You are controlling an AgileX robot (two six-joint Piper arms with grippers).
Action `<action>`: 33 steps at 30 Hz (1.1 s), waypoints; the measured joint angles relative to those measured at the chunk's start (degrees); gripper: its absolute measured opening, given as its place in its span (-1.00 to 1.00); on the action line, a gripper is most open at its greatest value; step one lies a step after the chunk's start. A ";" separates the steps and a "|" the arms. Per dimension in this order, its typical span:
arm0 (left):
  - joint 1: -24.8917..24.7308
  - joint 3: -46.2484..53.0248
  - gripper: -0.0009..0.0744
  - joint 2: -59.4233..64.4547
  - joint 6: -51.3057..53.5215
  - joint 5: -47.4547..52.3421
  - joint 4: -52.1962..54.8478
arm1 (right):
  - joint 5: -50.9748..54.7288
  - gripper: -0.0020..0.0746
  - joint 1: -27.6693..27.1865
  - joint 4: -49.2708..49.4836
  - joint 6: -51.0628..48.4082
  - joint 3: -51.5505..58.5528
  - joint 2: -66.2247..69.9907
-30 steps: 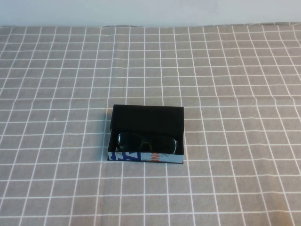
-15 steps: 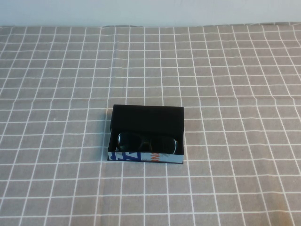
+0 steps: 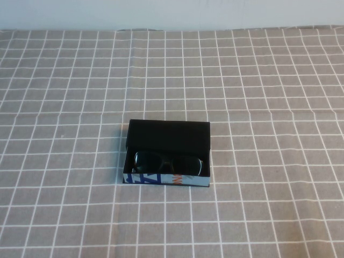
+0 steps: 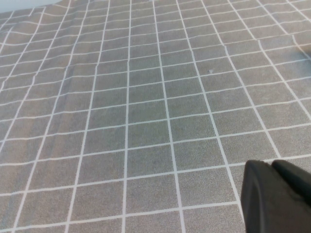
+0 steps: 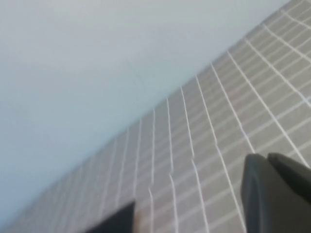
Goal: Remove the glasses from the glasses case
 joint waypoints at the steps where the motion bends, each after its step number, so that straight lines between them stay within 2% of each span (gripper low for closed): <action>1: 0.00 0.00 -0.99 0.00 0.00 0.00 0.00 | -1.47 -0.99 0.00 2.36 0.00 0.00 0.00; 5: 0.00 0.00 -0.99 0.00 0.00 0.00 0.00 | -3.16 -0.99 0.00 6.63 0.00 0.00 0.00; 8: 0.00 0.00 -0.99 0.00 0.00 0.00 0.00 | 2.32 -0.99 0.00 7.11 0.00 -2.95 1.33; 11: 0.00 0.00 -0.99 0.00 0.00 0.00 0.00 | 12.27 -0.99 0.00 4.55 0.00 -9.75 7.78; 16: 0.00 0.00 -0.99 0.00 0.00 0.00 0.00 | 31.30 -0.99 0.00 -4.63 -1.51 -23.19 27.18; 20: 0.00 0.00 -0.99 0.00 0.00 0.00 0.00 | 38.90 -0.99 0.00 -8.34 -6.67 -32.02 41.28; 24: 0.00 0.00 -0.99 0.00 0.00 0.00 0.00 | 41.95 -0.99 0.73 -9.09 -13.42 -40.84 55.60; 26: 0.00 0.00 -0.99 0.00 0.00 0.00 0.00 | 42.41 -0.99 2.97 -9.66 -15.06 -45.71 61.43; 33: 0.00 0.00 -0.99 0.00 0.00 0.00 0.00 | 42.99 -0.99 19.58 -19.58 -17.22 -63.36 80.31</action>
